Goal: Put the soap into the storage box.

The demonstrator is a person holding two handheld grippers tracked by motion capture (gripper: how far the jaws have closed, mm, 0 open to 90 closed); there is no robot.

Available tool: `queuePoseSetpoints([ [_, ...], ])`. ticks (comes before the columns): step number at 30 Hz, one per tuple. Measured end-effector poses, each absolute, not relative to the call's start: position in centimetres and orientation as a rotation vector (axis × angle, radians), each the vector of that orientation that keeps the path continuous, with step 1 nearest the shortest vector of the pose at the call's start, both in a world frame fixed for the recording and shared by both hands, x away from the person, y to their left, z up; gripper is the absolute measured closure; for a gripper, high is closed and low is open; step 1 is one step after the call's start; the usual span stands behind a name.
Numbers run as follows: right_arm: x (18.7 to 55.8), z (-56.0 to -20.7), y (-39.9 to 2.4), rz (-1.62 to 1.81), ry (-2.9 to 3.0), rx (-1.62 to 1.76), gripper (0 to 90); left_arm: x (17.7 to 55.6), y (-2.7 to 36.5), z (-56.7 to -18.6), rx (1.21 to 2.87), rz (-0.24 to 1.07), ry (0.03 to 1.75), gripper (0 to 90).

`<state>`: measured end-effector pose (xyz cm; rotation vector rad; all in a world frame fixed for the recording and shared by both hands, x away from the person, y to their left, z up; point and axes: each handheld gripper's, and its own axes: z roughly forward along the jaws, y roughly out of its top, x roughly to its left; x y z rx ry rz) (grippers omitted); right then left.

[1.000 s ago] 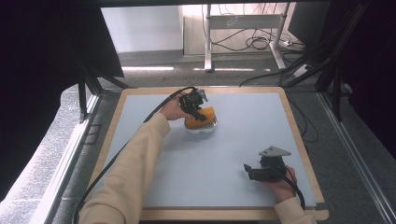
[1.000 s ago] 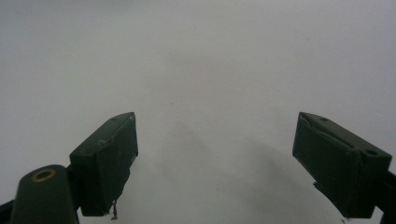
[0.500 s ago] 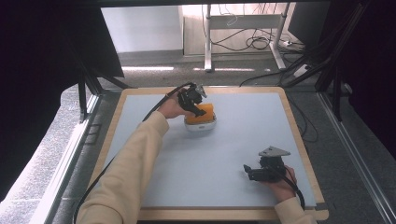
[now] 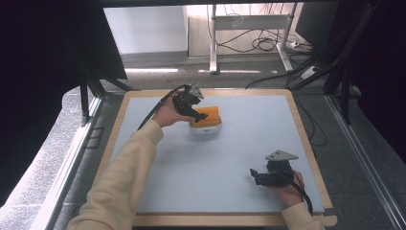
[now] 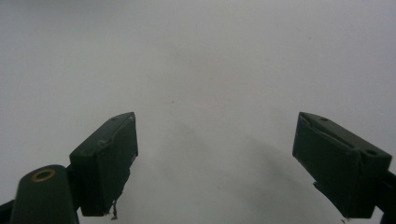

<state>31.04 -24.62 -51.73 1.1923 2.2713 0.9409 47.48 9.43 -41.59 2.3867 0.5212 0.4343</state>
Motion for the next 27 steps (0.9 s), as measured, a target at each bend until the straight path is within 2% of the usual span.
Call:
queuePoseSetpoints([
  [8, 31.1, -51.8, -24.6, 0.935, 2.272, 1.193, 14.8, 44.1, 12.2, -41.4, 2.361, 0.359, 0.567, 30.6],
  [16, 31.0, -51.7, -24.5, 0.936, 2.268, 1.195, 14.7, 39.6, 14.3, -41.4, 2.318, 0.368, 0.623, 31.0],
  [27, 30.9, -51.6, -24.4, 0.938, 2.265, 1.194, 14.7, 33.0, 17.6, -43.8, 2.254, 0.306, 0.764, 30.5],
])
